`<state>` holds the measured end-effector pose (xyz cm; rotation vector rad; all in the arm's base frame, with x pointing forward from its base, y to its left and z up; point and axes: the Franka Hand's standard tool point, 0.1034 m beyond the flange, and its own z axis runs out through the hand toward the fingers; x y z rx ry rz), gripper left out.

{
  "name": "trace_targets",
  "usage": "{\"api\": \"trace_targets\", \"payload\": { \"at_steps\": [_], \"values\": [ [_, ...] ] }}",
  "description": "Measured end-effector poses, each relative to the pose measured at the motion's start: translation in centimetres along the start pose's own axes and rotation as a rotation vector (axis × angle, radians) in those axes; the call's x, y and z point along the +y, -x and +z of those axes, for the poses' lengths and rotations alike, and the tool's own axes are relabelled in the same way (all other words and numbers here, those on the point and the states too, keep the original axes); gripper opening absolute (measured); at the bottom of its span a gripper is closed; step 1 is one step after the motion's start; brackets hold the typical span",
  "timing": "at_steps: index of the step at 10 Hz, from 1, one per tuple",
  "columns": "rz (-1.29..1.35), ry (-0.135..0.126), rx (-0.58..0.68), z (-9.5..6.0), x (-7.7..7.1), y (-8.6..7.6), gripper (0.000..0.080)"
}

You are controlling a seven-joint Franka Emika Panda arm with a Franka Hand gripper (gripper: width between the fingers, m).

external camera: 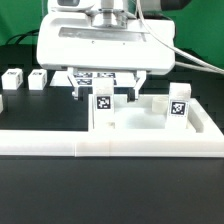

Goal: Assemble square table

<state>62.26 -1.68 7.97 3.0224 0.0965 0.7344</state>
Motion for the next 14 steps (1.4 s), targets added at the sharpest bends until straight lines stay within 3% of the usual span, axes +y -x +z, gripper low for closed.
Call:
{"api": "trace_targets", "payload": {
  "at_steps": [3, 4, 5, 7, 8, 10, 14],
  "values": [
    [0.046, -0.107, -0.151, -1.8, 0.9, -0.7, 0.0649],
    [0.058, -0.133, -0.191, -1.7, 0.4, -0.7, 0.0649],
    [0.084, -0.177, -0.304, -1.8, -1.1, -0.2, 0.0649],
    [0.056, -0.185, -0.415, -0.5, -2.4, -0.3, 0.0649],
    [0.043, -0.177, -0.411, 0.5, -2.5, -0.3, 0.0649],
    [0.03, -0.148, -0.376, 1.8, -1.5, 0.1, 0.0649],
    [0.03, -0.133, -0.378, 1.5, -1.0, -0.1, 0.0649]
  ]
}}
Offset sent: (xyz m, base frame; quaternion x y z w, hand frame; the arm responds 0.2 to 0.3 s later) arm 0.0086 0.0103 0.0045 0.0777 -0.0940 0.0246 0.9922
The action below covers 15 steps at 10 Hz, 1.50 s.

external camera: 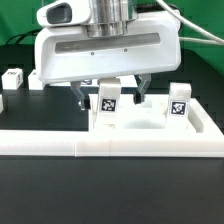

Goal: Assemble square table

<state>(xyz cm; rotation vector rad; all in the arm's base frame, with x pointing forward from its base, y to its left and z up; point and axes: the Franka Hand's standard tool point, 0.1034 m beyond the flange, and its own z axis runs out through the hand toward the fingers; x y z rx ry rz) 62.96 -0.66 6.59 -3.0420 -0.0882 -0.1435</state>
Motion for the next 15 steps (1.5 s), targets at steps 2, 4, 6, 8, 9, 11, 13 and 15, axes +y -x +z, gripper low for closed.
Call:
{"api": "trace_targets", "payload": {
  "at_steps": [2, 4, 6, 8, 9, 11, 13, 15],
  "values": [
    [-0.002, 0.001, 0.012, -0.58, -0.09, -0.35, 0.0649],
    [-0.001, 0.001, 0.009, -0.43, -0.05, -0.27, 0.0617],
    [0.009, 0.0, 0.009, -0.41, -0.06, -0.26, 0.0285],
    [0.039, -0.001, 0.009, -0.38, -0.11, -0.25, 0.0287],
    [0.117, -0.002, 0.016, -0.31, -0.14, -0.26, 0.0287],
    [0.365, -0.018, 0.061, -0.1, 0.1, -0.21, 0.0287],
    [0.61, -0.033, 0.074, 0.0, -0.16, -0.19, 0.0288],
    [0.949, -0.02, 0.069, -0.01, -0.15, 0.09, 0.029]
  ]
}}
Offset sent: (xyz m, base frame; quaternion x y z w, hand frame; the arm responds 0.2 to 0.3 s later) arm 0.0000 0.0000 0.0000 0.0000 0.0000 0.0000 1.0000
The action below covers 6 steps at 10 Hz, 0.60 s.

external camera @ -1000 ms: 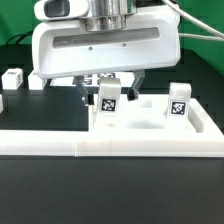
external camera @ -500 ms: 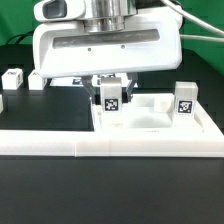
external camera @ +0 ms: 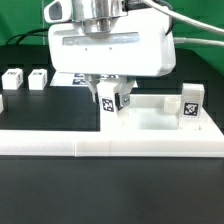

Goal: Assemble square table

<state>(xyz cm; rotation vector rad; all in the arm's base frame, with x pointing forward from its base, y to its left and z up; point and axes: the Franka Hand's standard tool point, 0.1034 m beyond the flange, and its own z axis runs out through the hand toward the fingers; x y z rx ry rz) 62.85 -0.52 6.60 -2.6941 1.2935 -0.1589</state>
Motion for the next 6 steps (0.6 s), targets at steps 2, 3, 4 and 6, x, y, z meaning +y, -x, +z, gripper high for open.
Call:
{"api": "trace_targets", "payload": {
  "at_steps": [2, 3, 4, 6],
  "values": [
    [0.289, 0.03, 0.007, 0.0, 0.05, 0.32, 0.029],
    [0.373, 0.036, 0.017, 0.0, 0.07, 0.36, 0.029],
    [0.461, 0.041, 0.021, -0.01, 0.15, 0.41, 0.029],
    [0.461, 0.04, 0.02, -0.02, 0.2, 0.42, 0.0294]
  ]
}}
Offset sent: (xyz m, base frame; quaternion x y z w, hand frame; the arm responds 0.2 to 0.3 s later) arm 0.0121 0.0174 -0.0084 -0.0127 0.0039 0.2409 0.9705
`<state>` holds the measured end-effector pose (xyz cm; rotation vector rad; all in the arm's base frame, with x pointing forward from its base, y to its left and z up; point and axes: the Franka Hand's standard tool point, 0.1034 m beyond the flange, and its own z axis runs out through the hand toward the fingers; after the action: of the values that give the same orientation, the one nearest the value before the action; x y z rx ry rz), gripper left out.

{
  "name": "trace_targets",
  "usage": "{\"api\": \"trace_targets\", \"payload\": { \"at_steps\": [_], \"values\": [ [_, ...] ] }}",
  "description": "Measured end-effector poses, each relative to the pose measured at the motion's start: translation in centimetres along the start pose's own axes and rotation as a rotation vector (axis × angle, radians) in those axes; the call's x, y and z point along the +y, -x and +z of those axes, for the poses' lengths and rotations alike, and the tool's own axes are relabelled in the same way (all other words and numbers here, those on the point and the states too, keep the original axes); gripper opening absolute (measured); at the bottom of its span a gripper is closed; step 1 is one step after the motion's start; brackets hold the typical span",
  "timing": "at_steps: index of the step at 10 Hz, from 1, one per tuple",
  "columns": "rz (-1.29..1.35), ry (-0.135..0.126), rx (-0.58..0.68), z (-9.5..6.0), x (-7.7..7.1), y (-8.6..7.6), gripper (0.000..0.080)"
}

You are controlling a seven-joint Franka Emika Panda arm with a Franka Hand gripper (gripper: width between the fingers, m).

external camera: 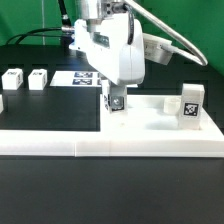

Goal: Assemble square table

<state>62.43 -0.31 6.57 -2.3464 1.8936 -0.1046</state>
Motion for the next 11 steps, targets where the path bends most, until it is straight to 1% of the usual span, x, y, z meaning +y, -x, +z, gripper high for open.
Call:
{"api": "trace_targets", "payload": {
  "at_steps": [1, 2, 3, 4, 5, 8, 9, 10, 11],
  "values": [
    [-0.03, 0.001, 0.0, 0.1, 0.0, 0.0, 0.0294],
    [-0.036, 0.0, 0.0, 0.1, 0.0, 0.1, 0.0514],
    [-0.242, -0.017, 0.017, -0.2, -0.1, -0.2, 0.0514],
    [-0.489, -0.024, 0.025, -0.7, 0.0, -0.4, 0.0624],
    [-0.669, -0.03, 0.029, -1.4, -0.1, -0.4, 0.0642],
    [-0.842, -0.026, 0.031, -1.3, 0.0, -0.4, 0.0649],
    [-0.914, -0.022, 0.034, -1.3, -0.1, -0.3, 0.0649],
    [-1.119, -0.001, 0.051, -1.2, -0.5, 0.3, 0.0649],
    [-1.242, 0.003, 0.056, -1.3, -0.8, 0.6, 0.0649]
  ]
}}
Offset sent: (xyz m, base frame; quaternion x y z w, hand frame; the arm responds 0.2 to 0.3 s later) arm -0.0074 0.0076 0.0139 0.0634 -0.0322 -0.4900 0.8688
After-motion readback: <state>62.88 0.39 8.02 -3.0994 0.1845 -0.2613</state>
